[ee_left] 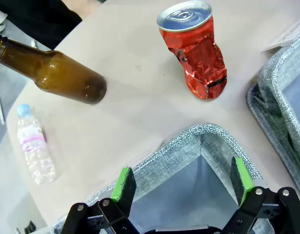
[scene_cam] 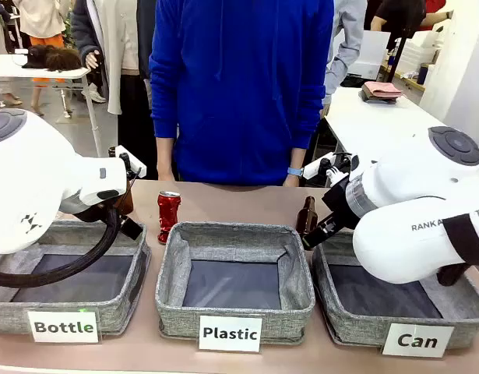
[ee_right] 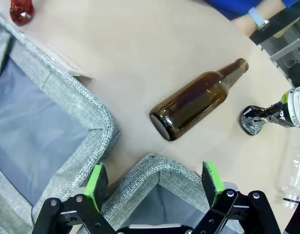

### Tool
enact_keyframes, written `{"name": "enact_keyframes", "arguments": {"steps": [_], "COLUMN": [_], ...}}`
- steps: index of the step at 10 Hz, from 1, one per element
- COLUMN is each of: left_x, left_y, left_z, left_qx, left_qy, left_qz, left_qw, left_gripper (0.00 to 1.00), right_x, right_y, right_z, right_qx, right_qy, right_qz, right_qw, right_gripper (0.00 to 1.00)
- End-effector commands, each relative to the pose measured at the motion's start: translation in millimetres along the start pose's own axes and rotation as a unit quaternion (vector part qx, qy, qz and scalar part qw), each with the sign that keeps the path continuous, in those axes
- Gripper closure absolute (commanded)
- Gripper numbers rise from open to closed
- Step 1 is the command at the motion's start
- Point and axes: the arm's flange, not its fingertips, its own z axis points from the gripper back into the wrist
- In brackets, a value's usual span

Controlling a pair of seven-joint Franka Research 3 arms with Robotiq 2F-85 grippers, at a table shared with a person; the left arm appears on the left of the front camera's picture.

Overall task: Sort the can waste into the basket.
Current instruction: Pick up the can waste from the table and place it in the right Fabric basket.

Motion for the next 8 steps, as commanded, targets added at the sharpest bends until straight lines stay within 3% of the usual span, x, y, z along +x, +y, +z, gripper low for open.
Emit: {"name": "enact_keyframes", "arguments": {"steps": [1,8], "left_x": [0.1,0.1], "left_y": [0.0,0.0], "left_z": [0.3,0.3], "left_qx": [0.0,0.0], "left_qy": [0.0,0.0], "left_qz": [0.0,0.0], "left_qw": [1.0,1.0], "left_gripper": [0.0,0.0], "right_x": [0.0,0.0], "right_y": [0.0,0.0], "right_z": [0.0,0.0], "right_qx": [0.0,0.0], "right_qy": [0.0,0.0], "right_qz": [0.0,0.0], "right_qw": [1.0,1.0], "right_gripper": [0.0,0.0]}}
